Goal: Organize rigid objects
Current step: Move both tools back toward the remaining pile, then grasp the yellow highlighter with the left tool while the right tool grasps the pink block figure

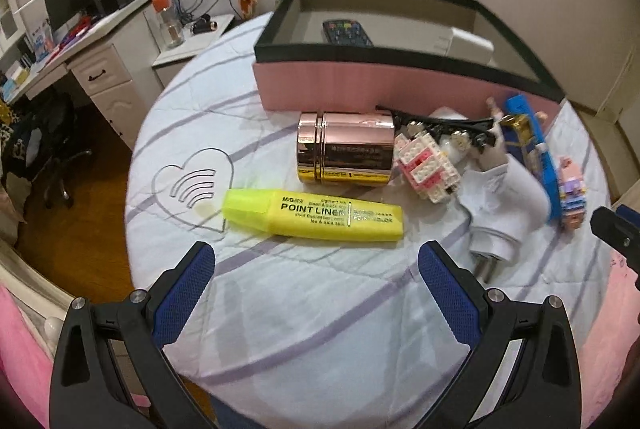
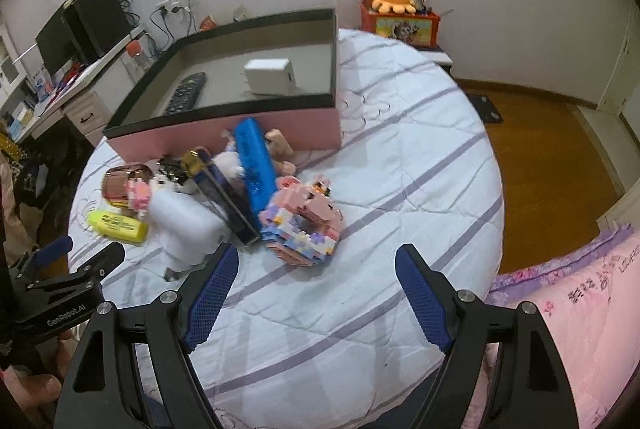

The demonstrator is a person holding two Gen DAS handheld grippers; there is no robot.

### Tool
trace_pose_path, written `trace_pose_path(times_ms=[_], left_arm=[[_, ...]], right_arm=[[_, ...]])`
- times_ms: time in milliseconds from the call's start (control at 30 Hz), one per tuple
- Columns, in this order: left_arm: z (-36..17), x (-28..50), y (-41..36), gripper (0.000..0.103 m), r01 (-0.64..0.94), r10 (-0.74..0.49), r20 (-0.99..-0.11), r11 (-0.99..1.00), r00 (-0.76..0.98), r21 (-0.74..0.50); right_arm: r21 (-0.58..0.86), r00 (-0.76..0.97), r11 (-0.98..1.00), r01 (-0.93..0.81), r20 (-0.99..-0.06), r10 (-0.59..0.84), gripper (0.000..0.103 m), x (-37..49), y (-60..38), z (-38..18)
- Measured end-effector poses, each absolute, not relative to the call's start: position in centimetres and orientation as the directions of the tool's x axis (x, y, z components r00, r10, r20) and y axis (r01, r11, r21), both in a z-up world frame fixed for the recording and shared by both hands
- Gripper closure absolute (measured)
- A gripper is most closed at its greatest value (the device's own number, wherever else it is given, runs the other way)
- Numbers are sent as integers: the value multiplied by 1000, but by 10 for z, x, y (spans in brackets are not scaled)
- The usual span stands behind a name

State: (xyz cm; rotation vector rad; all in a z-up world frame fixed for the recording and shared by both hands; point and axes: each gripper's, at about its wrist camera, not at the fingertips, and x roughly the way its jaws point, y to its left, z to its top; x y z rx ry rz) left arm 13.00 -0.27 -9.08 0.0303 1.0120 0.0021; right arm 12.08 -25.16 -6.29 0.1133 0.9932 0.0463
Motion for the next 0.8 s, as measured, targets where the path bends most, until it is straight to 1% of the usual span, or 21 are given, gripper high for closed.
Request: trace_pose_path(times_ms=[200,333,433,533,600,633,700,800], left_arm=[[-109,147,-2,0,12,-3,-866,1000,500,4],[-110,150,2,1,2,-19,-854,1000,519,-21],[-110,150,4,6,3,-21,-849,1000,529,-23],[-109,147,4,13,10,-21,-841,1000,540,-18],[-108,144,5,22,11,-18,-836,1000,548,-14],[-107,143,6,25,12,-20,-834,1000,551,-16],[-105,143,8,36,14,-27,-831,1000,556,-24],[-103,145,13,47,17,-42,-828,999,560,-39]], right_arm=[[114,512,993,19,-854,88,21,132,-250,-77],[122,496,992,14,-862,100,21,140,-248,-82],[129,488,992,8,-866,109,21,145,-246,-86],[140,485,990,12,-867,117,21,150,-249,-90],[151,483,988,18,-867,123,21,154,-250,-94],[150,481,988,19,-868,123,21,157,-250,-96],[148,490,989,14,-863,122,21,159,-249,-98],[154,497,988,-2,-857,134,21,162,-251,-98]])
